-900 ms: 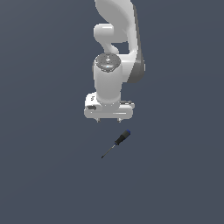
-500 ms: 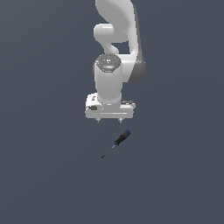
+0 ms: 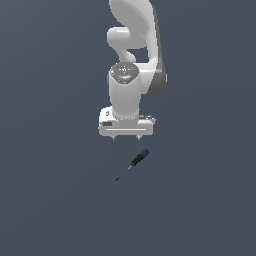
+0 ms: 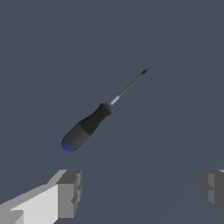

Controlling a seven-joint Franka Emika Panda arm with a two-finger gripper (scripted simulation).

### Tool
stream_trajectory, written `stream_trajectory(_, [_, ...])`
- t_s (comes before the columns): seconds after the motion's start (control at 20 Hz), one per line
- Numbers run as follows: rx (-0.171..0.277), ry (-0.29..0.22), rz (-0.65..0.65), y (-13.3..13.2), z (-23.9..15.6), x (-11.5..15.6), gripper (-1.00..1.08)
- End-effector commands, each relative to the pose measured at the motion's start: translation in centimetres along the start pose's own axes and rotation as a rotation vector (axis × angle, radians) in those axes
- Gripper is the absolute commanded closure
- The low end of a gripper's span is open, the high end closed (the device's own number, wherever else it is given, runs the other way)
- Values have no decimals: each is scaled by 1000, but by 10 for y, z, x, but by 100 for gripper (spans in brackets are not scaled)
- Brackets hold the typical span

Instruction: Pick up the object and move it to a goal position.

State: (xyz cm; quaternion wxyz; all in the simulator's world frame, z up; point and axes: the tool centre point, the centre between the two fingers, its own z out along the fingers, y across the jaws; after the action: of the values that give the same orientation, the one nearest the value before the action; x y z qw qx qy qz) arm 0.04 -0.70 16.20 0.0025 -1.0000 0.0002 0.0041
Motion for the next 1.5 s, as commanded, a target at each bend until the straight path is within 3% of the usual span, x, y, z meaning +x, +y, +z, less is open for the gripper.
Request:
stream_trajectory(0.0, [0,0,7,0,1,1,-92])
stream_trajectory(0.6, [4,0,159,-6,18,12,-92])
stream_trajectory(1.45, [3,4,586,-23,69,41,-92])
